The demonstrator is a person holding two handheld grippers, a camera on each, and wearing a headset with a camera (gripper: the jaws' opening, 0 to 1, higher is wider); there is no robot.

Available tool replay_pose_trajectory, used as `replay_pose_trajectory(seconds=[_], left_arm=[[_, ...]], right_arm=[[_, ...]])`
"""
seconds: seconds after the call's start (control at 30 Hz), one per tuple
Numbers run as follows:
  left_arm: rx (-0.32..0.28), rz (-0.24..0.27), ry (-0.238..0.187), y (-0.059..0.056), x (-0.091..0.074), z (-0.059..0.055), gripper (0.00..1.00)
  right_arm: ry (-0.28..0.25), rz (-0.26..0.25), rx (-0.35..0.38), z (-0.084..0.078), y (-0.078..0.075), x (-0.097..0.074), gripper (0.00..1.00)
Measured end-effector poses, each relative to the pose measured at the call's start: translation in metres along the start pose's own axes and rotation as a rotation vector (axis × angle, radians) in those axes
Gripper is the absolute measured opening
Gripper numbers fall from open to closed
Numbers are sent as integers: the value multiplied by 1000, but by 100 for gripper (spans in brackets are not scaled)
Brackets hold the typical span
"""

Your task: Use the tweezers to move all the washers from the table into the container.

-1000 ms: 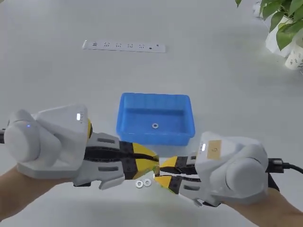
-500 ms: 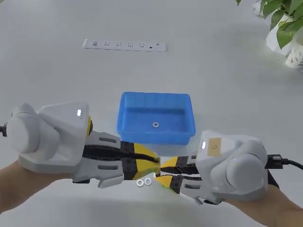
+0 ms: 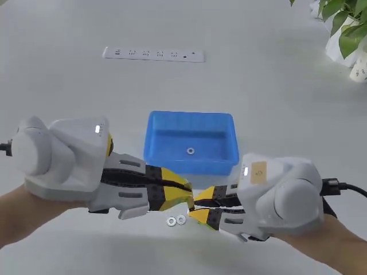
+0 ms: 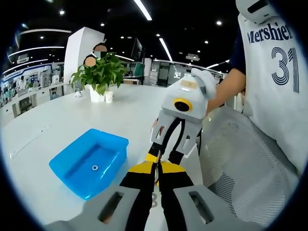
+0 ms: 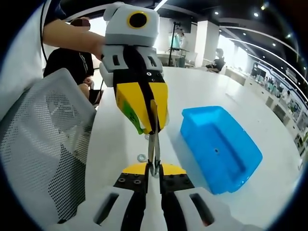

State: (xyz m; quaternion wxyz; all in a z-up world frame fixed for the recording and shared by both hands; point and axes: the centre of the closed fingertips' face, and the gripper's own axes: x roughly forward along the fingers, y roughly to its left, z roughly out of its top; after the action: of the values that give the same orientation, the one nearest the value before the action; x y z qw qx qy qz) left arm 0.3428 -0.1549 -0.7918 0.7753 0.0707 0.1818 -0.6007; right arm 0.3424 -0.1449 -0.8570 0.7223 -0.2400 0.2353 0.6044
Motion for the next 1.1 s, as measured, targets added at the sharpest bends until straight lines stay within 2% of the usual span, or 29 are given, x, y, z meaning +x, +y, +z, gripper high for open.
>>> replay_pose_trajectory(seconds=[0.43, 0.7, 0.93, 1.1], left_arm=[[18, -5, 26, -5, 0, 0, 6], [7, 9, -9, -5, -5, 12, 6], [34, 32, -46, -4, -19, 34, 6], [101, 54, -58, 1, -30, 56, 6]], right_arm=[[12, -17, -6, 0, 2, -3, 9], [-14, -43, 1, 10, -1, -11, 9], [-55, -74, -21, 31, -7, -24, 9], [-84, -99, -57, 51, -16, -34, 9]])
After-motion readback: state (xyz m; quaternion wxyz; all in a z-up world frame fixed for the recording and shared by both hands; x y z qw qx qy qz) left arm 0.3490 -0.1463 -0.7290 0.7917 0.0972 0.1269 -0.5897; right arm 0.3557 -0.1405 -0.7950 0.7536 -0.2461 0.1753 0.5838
